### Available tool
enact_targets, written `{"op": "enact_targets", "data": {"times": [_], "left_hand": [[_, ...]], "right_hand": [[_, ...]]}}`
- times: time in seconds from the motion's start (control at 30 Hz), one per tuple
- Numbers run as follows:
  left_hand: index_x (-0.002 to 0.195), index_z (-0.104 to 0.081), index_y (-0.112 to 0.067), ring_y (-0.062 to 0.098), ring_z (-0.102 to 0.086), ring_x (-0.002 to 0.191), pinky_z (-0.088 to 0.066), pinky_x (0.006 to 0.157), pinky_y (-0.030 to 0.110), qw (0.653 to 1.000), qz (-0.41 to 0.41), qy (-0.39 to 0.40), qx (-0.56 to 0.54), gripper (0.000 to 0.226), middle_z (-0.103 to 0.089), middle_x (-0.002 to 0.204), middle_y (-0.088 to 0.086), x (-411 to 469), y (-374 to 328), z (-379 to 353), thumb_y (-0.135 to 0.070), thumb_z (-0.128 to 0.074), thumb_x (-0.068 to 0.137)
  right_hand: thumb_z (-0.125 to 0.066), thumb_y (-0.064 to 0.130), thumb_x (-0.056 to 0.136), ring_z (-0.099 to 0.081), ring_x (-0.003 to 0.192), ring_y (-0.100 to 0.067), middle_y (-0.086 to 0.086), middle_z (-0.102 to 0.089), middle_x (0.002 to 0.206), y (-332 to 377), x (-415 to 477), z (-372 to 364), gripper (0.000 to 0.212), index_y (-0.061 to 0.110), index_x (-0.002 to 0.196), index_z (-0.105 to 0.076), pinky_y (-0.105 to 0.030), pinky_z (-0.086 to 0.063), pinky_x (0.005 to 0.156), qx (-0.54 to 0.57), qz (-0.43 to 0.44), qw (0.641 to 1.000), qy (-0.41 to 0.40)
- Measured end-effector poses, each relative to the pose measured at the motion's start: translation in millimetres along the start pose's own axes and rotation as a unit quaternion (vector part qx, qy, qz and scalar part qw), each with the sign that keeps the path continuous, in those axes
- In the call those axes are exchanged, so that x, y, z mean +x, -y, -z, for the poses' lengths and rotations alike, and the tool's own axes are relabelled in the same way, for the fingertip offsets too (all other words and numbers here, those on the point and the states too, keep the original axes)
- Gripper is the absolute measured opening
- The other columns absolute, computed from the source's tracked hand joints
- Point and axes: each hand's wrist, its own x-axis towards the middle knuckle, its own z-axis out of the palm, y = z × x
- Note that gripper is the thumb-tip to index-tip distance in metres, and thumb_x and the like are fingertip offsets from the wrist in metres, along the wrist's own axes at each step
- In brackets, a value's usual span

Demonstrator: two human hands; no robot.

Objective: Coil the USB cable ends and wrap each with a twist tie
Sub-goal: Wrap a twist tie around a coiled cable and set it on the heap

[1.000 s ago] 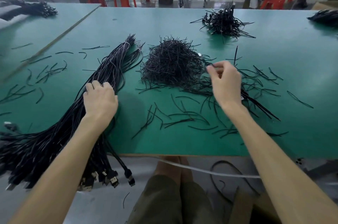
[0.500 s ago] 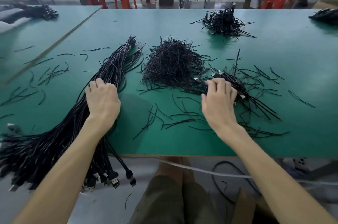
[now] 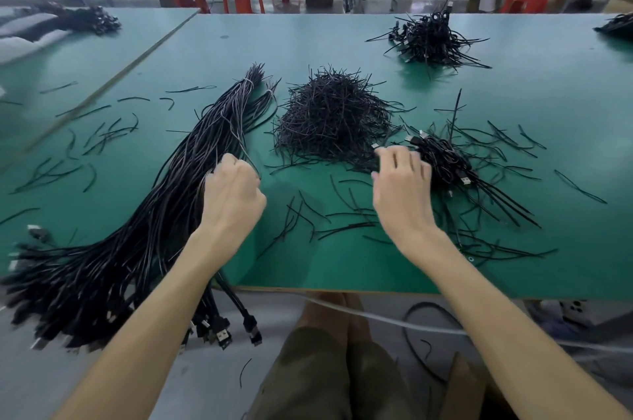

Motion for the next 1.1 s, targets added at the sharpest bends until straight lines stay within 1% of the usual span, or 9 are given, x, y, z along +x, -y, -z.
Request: {"op": "enact_targets", "data": {"times": [0.1,0.2,0.3,0.43,0.57,0.67,0.8,0.93,1.1], "left_hand": [[0.086,-0.062,0.003,0.038,-0.061,0.076,-0.051,0.074,0.047,0.998,0.018,0.020,-0.052,0.020,-0.049,0.113,0.011,-7,-3,1,-0.006,-0.054,0.101],[0.085,-0.062,-0.001,0.029,-0.062,0.079,-0.055,0.075,0.046,0.992,0.030,0.045,-0.110,0.022,-0.049,0.112,0.006,-11,-8,1,-0.011,-0.055,0.103],[0.082,-0.059,-0.013,0.018,-0.061,0.069,-0.053,0.070,0.037,0.983,0.041,0.068,-0.163,0.023,-0.056,0.108,0.006,-10,-13,7,-0.017,-0.056,0.104],[0.093,-0.067,-0.018,0.002,-0.049,0.037,-0.039,0.043,0.016,0.960,0.042,0.142,-0.239,0.009,-0.070,0.066,0.003,-15,-28,14,-0.015,-0.062,0.101],[0.095,-0.062,-0.017,-0.003,-0.053,0.037,-0.034,0.037,0.009,0.947,0.008,0.184,-0.264,0.013,-0.062,0.073,-0.007,-28,-54,13,-0.007,-0.058,0.102],[0.102,-0.064,-0.011,-0.001,-0.049,0.034,-0.032,0.036,0.010,0.938,0.000,0.180,-0.295,0.008,-0.067,0.084,-0.001,-28,-66,17,-0.007,-0.057,0.103],[0.101,-0.067,-0.010,0.004,-0.059,0.044,-0.036,0.041,0.010,0.922,-0.020,0.185,-0.340,0.008,-0.065,0.052,-0.015,-31,-81,23,-0.006,-0.060,0.101],[0.100,-0.068,-0.013,0.002,-0.050,0.038,-0.034,0.041,0.012,0.912,-0.047,0.195,-0.359,0.008,-0.063,0.049,-0.001,-36,-94,25,-0.008,-0.062,0.101],[0.090,-0.065,-0.023,0.011,-0.060,0.053,-0.034,0.041,0.013,0.903,-0.057,0.207,-0.372,0.018,-0.071,0.060,0.009,-40,-96,21,-0.008,-0.062,0.100]], "right_hand": [[-0.056,0.021,0.103,-0.052,0.117,-0.035,-0.021,-0.055,0.130,-16,22,2,0.040,0.000,0.135,-0.046,-0.041,-0.046,0.097,-0.029,-0.049,0.997,0.045],[-0.055,0.024,0.104,-0.050,0.117,-0.034,-0.020,-0.059,0.126,-26,28,0,0.036,0.000,0.130,-0.050,-0.040,-0.046,0.094,-0.052,-0.050,0.993,0.088],[-0.060,0.023,0.102,-0.050,0.117,-0.032,-0.018,-0.059,0.124,-30,27,-1,0.034,0.000,0.128,-0.057,-0.039,-0.046,0.096,-0.021,-0.043,0.997,0.067],[-0.064,0.019,0.099,-0.049,0.121,-0.030,-0.016,-0.060,0.125,-29,27,8,0.035,0.002,0.129,-0.060,-0.040,-0.047,0.102,0.063,-0.043,0.997,0.017],[-0.065,0.019,0.097,-0.053,0.120,-0.027,-0.014,-0.063,0.122,-35,43,33,0.035,0.004,0.129,-0.061,-0.036,-0.044,0.105,0.106,-0.064,0.992,-0.034],[-0.066,0.018,0.097,-0.053,0.118,-0.026,-0.013,-0.063,0.120,-53,54,50,0.034,0.004,0.127,-0.062,-0.032,-0.041,0.101,0.097,-0.090,0.989,-0.066],[-0.064,0.019,0.099,-0.051,0.120,-0.032,-0.018,-0.061,0.123,-84,54,52,0.035,0.002,0.129,-0.060,-0.040,-0.044,0.102,0.064,-0.141,0.987,-0.047],[-0.048,0.027,0.106,-0.047,0.123,-0.040,-0.025,-0.058,0.128,-99,38,33,0.040,0.001,0.136,-0.056,-0.047,-0.040,0.103,0.079,-0.189,0.979,0.028],[-0.052,0.030,0.104,-0.033,0.132,-0.038,-0.019,-0.045,0.140,-91,32,34,0.049,0.008,0.148,-0.045,-0.049,-0.028,0.109,0.039,-0.161,0.986,-0.005]]}}
